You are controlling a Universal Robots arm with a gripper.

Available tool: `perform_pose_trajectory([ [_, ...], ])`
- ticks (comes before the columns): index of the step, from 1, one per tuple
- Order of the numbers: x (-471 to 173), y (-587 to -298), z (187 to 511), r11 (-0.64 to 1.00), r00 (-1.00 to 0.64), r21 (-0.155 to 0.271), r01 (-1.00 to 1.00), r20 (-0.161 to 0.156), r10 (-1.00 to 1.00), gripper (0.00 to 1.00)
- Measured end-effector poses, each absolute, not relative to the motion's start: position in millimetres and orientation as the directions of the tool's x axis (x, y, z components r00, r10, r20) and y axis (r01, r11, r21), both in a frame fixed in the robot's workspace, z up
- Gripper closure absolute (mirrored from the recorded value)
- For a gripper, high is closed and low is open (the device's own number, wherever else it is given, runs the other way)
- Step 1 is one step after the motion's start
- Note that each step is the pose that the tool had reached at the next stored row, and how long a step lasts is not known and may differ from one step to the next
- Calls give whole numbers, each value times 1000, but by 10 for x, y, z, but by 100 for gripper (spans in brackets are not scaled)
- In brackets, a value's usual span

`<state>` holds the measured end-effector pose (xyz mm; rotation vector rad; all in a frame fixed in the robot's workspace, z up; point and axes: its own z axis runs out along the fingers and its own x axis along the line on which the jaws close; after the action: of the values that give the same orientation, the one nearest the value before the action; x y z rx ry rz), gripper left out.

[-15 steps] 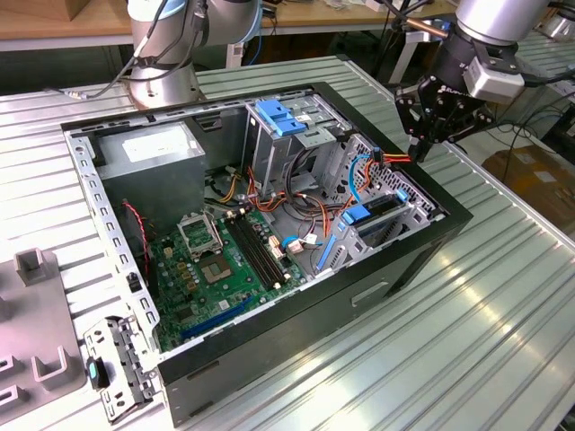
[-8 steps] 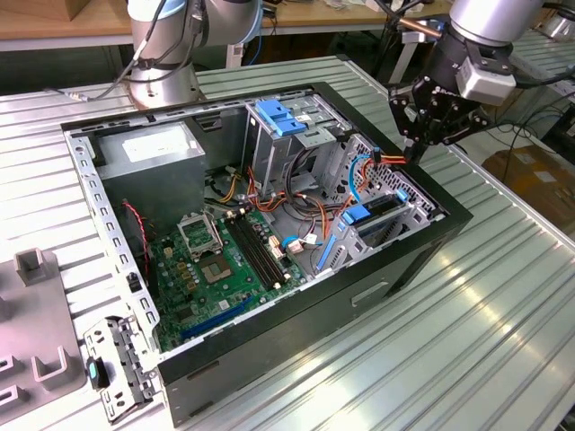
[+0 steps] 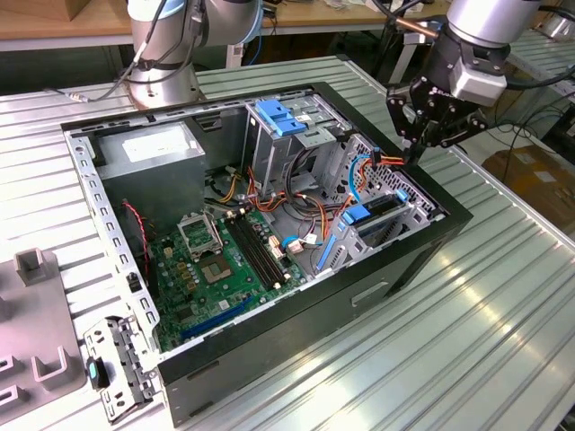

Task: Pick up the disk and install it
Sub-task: 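Insert the first disk wire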

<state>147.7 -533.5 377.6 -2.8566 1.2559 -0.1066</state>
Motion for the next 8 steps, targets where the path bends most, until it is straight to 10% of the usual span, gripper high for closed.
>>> perform_pose_trajectory([
  [8,1472,-5336,3762,-579,577,-45,-814,55,-815,84],
])
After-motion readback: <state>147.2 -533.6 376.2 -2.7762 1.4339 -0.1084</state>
